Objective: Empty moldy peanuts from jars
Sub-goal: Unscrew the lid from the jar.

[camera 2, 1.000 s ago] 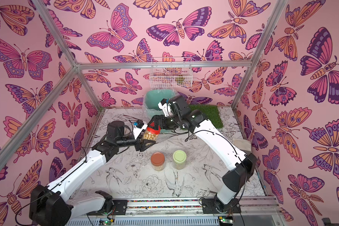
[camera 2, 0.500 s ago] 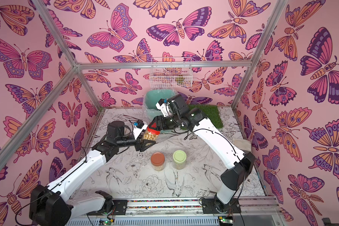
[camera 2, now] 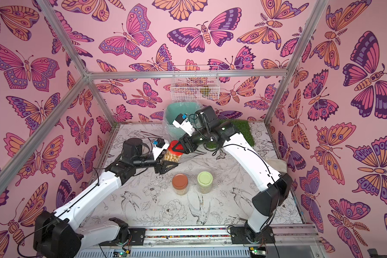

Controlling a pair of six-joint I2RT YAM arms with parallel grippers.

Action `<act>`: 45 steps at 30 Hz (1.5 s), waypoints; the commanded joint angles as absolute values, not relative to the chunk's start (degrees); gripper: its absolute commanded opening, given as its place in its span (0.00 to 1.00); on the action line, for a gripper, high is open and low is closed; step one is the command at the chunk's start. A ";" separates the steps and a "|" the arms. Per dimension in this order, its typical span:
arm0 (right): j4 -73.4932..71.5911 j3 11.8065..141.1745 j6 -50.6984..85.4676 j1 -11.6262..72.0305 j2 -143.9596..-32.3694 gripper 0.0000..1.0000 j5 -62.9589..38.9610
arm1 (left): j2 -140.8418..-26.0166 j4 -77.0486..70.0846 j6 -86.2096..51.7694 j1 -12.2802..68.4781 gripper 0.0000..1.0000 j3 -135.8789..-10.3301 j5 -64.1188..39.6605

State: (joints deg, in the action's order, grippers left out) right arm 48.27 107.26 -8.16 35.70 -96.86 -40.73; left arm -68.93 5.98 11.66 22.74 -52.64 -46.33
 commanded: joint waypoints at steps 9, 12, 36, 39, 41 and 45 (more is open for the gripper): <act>50.44 105.86 -23.81 34.69 -96.01 0.35 -44.50 | -68.46 6.23 9.06 22.15 0.00 -52.71 -45.79; 49.10 105.99 -20.20 34.62 -96.19 0.52 -45.75 | -68.47 6.23 9.13 22.15 0.00 -52.69 -45.88; 43.76 103.85 17.88 34.39 -92.30 0.99 -26.54 | -68.52 6.18 9.49 22.15 0.00 -52.38 -45.09; 42.80 102.63 20.93 34.51 -91.41 0.99 -26.86 | -68.64 6.18 9.49 22.15 0.00 -52.29 -45.00; 42.37 102.29 22.39 34.85 -91.28 0.99 -27.16 | -68.69 6.17 9.49 22.15 0.00 -52.29 -45.00; 41.78 102.31 24.07 35.61 -91.75 0.99 -27.36 | -69.07 6.20 9.49 22.15 0.00 -52.37 -45.00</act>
State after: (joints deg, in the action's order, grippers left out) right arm 42.98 102.67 20.49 34.83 -92.55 -28.05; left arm -69.01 7.38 9.78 22.50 -52.64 -44.77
